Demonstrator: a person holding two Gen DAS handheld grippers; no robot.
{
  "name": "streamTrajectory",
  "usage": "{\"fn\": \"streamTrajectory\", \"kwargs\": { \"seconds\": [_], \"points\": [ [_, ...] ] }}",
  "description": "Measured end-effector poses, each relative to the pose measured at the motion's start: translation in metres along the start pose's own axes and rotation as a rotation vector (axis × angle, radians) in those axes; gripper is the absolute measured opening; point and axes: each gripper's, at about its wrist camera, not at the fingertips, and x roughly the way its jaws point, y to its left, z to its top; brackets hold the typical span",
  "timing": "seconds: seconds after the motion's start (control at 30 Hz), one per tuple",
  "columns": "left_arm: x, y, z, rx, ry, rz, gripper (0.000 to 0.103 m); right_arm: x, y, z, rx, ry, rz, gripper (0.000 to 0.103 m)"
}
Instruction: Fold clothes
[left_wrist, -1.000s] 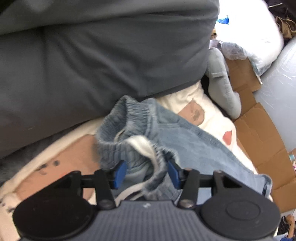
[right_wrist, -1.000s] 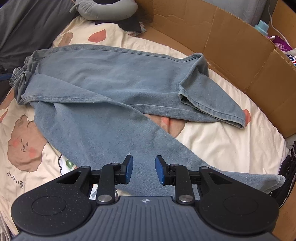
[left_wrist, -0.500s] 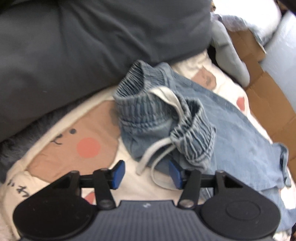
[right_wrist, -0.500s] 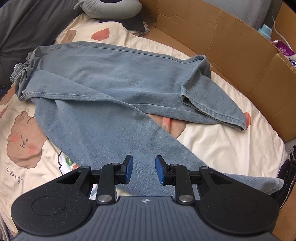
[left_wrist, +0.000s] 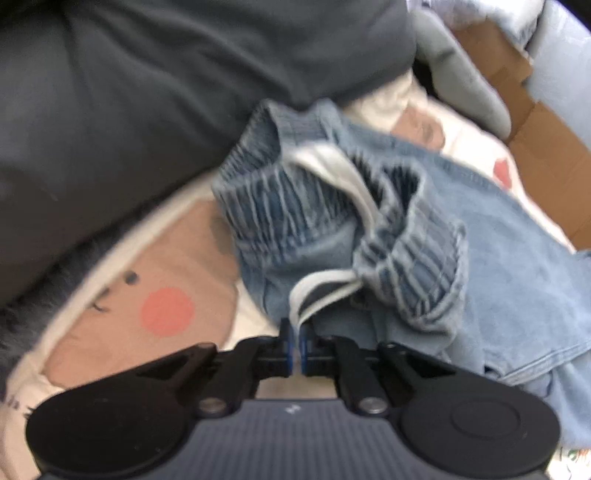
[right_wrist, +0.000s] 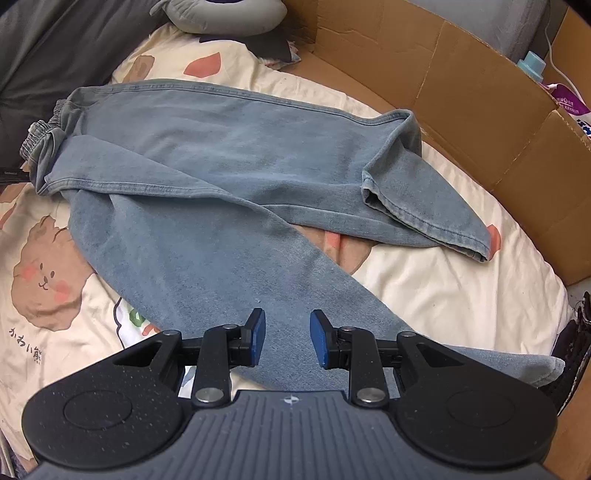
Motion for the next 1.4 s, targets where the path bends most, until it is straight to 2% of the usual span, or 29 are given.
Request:
{"fn": "streamTrajectory", "kwargs": {
  "seconds": [0.2, 0.4, 0.57, 0.73, 1.0, 1.3, 1.37, 1.4],
  "points": [
    [-0.04, 0.019, 0.017, -0.032, -0.064, 0.041, 0.003, 0.0, -0.002, -0.001, 0.013, -0.011, 0.009, 0.033],
    [-0.073, 0.021, 0.055, -0.011, -0.145, 0.061, 0.003, -0.003, -0.001, -0.002, 0.017, -0.029, 0.021, 0.033],
    [-0.082, 0.008, 0.093, 0.036, -0.195, 0.056, 0.003, -0.003, -0.001, -0.003, 0.017, -0.035, 0.025, 0.033],
    [-0.08, -0.025, 0.132, 0.101, -0.229, 0.022, 0.003, -0.001, -0.004, -0.002, 0.036, -0.042, 0.024, 0.033],
    [-0.052, -0.082, 0.17, 0.191, -0.196, -0.028, 0.003, 0.002, -0.007, -0.008, 0.073, -0.046, 0.031, 0.033],
    [-0.019, -0.12, 0.17, 0.185, -0.118, -0.074, 0.004, 0.004, -0.016, -0.022, 0.127, -0.055, 0.036, 0.033],
    [-0.01, -0.13, 0.171, 0.185, -0.083, -0.079, 0.005, 0.003, -0.019, -0.026, 0.143, -0.059, 0.037, 0.033],
    [-0.005, -0.136, 0.172, 0.186, -0.067, -0.071, 0.011, 0.003, -0.021, -0.029, 0.152, -0.061, 0.037, 0.033]
  ]
}}
